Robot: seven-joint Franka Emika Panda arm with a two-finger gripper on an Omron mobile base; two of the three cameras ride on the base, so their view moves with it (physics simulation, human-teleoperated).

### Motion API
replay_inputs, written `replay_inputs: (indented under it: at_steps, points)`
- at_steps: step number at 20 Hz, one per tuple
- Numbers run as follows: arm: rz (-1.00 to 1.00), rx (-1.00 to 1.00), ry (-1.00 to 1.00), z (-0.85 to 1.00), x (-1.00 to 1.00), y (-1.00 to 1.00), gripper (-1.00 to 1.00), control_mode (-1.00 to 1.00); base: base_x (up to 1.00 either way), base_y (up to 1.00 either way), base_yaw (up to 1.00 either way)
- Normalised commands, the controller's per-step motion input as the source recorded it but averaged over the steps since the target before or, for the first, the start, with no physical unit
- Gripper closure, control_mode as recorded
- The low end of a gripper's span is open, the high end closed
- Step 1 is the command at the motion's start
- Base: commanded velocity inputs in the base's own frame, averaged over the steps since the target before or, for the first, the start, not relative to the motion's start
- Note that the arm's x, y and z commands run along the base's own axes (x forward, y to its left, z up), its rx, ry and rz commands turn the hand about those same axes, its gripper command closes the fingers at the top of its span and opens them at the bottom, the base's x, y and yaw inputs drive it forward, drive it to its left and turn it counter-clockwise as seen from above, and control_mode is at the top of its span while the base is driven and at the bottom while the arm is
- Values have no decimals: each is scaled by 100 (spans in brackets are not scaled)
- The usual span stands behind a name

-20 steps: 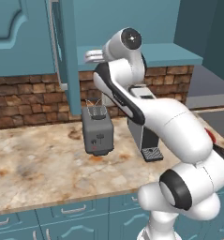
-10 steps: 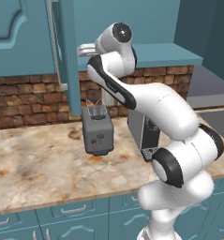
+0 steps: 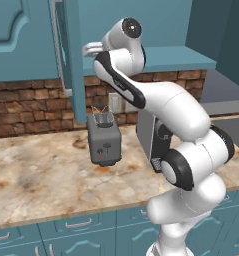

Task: Pick the tangerines from the cabinet and place them in one bowl. Pick the apple from the sink and place it in the other bowl.

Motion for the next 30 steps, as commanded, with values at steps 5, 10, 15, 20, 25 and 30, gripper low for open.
replay_inputs:
  at_steps: [5,10,15,20,25,30]
  points:
    - [0,0,0,0,0,-29,-100,-100,0,0,0]
    - [0,0,0,-7,0,-24,-100,-100,0,0,0]
    - [2,0,0,-12,0,-1,-100,-100,0,0,0]
    - [2,0,0,-3,0,0,-100,-100,0,0,0]
    - [0,0,0,-2,0,0,-100,-100,0,0,0]
    - [0,0,0,0,0,0,-100,-100,0,0,0]
